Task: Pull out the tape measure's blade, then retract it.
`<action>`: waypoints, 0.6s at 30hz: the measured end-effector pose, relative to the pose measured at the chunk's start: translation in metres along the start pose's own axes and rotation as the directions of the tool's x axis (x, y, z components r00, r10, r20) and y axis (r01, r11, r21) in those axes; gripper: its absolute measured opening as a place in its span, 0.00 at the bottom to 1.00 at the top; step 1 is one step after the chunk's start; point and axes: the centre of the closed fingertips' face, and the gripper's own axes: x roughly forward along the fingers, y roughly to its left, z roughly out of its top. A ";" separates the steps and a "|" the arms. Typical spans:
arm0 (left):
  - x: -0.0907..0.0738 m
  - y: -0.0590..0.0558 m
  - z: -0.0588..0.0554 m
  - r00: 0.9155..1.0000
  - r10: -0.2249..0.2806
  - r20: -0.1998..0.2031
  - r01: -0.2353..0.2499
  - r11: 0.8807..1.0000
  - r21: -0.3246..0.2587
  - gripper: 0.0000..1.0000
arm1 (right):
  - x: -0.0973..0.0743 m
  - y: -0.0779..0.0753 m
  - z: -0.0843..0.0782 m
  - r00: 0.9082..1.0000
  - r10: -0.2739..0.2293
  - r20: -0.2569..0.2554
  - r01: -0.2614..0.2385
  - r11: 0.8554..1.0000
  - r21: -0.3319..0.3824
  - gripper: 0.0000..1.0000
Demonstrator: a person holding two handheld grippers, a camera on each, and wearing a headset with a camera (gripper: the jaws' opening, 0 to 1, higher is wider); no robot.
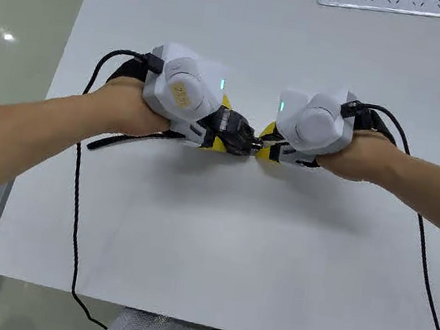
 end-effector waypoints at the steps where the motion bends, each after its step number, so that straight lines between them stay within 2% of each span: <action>1: 0.000 0.000 0.000 1.000 0.000 0.000 0.000 1.000 -0.001 0.32 | -0.001 0.000 -0.001 1.000 -0.001 -0.001 0.001 1.000 -0.002 0.11; 13: 0.001 0.000 0.000 1.000 0.000 -0.004 0.000 1.000 -0.001 0.32 | -0.006 0.000 -0.008 1.000 -0.007 -0.009 0.007 1.000 0.000 0.11; 18: 0.002 0.000 0.001 1.000 -0.002 -0.006 0.002 1.000 -0.001 0.32 | -0.013 0.000 -0.017 1.000 -0.011 -0.014 0.011 1.000 0.008 0.11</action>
